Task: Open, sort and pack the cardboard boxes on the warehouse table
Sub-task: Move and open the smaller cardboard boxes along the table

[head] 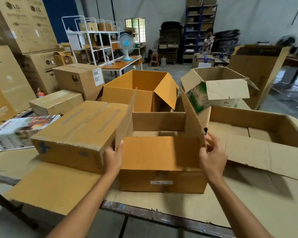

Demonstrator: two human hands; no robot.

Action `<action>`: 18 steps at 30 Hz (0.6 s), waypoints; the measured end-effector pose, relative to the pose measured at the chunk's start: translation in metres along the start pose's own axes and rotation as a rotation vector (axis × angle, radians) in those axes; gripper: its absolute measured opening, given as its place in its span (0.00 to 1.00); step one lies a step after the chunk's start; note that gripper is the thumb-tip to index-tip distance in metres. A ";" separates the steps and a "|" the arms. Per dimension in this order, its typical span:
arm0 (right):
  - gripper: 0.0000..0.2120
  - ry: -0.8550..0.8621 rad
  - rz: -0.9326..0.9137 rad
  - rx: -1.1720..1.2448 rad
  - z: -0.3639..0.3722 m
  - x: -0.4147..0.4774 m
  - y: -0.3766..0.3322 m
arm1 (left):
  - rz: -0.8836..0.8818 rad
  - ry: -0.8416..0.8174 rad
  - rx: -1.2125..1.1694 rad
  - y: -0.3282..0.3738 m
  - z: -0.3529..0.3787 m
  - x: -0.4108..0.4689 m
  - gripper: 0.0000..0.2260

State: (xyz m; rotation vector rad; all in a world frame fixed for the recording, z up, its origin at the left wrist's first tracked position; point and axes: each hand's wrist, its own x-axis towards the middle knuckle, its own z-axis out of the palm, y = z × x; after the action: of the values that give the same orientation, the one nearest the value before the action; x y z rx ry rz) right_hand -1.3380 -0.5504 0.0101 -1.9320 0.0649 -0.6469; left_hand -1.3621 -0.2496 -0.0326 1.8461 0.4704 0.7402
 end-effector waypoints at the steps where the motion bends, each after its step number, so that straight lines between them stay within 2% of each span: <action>1: 0.25 0.041 -0.041 0.013 -0.003 0.007 -0.008 | -0.080 0.054 -0.111 0.004 -0.002 0.003 0.12; 2: 0.24 0.069 -0.073 0.008 -0.006 0.014 -0.015 | -0.152 0.113 -0.209 0.007 -0.005 0.007 0.11; 5: 0.24 0.097 -0.151 -0.085 -0.014 0.030 -0.027 | -0.310 0.260 -0.335 0.004 -0.018 0.019 0.20; 9: 0.28 0.064 -0.232 -0.179 -0.019 0.032 -0.023 | -0.251 0.399 -0.289 0.003 -0.041 0.029 0.37; 11: 0.31 0.067 -0.264 -0.226 -0.021 0.033 -0.019 | -0.174 0.458 -0.078 0.008 -0.048 0.029 0.45; 13: 0.32 0.080 -0.278 -0.236 -0.024 0.036 -0.016 | -0.062 0.513 0.262 0.008 -0.050 0.028 0.47; 15: 0.30 0.081 -0.266 -0.227 -0.029 0.039 -0.013 | 0.110 0.496 0.502 0.011 -0.043 0.026 0.44; 18: 0.26 0.073 -0.170 -0.188 -0.037 0.045 -0.014 | 0.447 0.256 0.517 0.031 -0.010 0.013 0.30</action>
State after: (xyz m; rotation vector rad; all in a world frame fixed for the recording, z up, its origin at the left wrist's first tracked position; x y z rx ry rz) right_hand -1.3205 -0.5899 0.0516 -2.1100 0.0063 -0.8500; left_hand -1.3601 -0.2468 0.0026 2.3921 0.4432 1.2564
